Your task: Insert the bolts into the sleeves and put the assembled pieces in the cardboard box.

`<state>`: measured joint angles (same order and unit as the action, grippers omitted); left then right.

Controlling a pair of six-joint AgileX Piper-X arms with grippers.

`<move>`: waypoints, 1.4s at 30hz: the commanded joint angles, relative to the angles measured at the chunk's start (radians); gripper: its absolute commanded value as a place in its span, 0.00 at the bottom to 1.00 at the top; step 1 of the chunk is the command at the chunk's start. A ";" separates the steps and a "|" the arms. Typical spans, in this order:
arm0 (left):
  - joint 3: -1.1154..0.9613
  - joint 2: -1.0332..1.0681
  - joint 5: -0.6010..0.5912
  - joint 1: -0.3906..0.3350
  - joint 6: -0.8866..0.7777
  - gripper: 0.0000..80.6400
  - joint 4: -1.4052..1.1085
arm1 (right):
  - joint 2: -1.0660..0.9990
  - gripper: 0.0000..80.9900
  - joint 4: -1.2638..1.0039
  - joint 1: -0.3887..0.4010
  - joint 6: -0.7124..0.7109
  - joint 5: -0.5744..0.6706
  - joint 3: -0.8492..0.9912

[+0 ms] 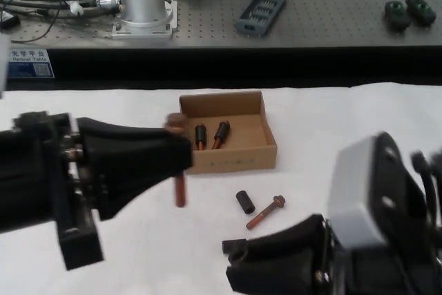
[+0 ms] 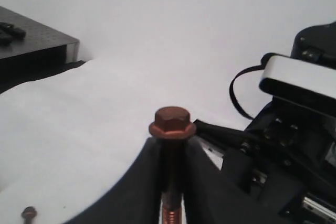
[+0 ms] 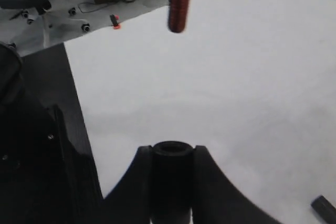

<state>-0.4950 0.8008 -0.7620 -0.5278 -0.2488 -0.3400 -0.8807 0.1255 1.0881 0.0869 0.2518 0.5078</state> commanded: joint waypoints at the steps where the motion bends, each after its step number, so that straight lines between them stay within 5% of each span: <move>1: -0.004 0.017 0.018 -0.031 -0.037 0.01 -0.055 | 0.041 0.04 -0.091 0.026 0.045 -0.006 -0.044; 17: -0.016 0.078 0.077 -0.182 -0.055 0.01 -0.134 | 0.126 0.04 -0.276 0.103 0.056 -0.200 -0.170; 42: -0.016 0.089 0.059 -0.193 -0.067 0.01 -0.208 | 0.124 0.04 -0.563 0.103 0.107 -0.221 -0.264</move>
<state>-0.4980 0.8920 -0.6922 -0.7179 -0.3077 -0.4755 -0.7690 -0.4142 1.1862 0.1858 0.0344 0.2413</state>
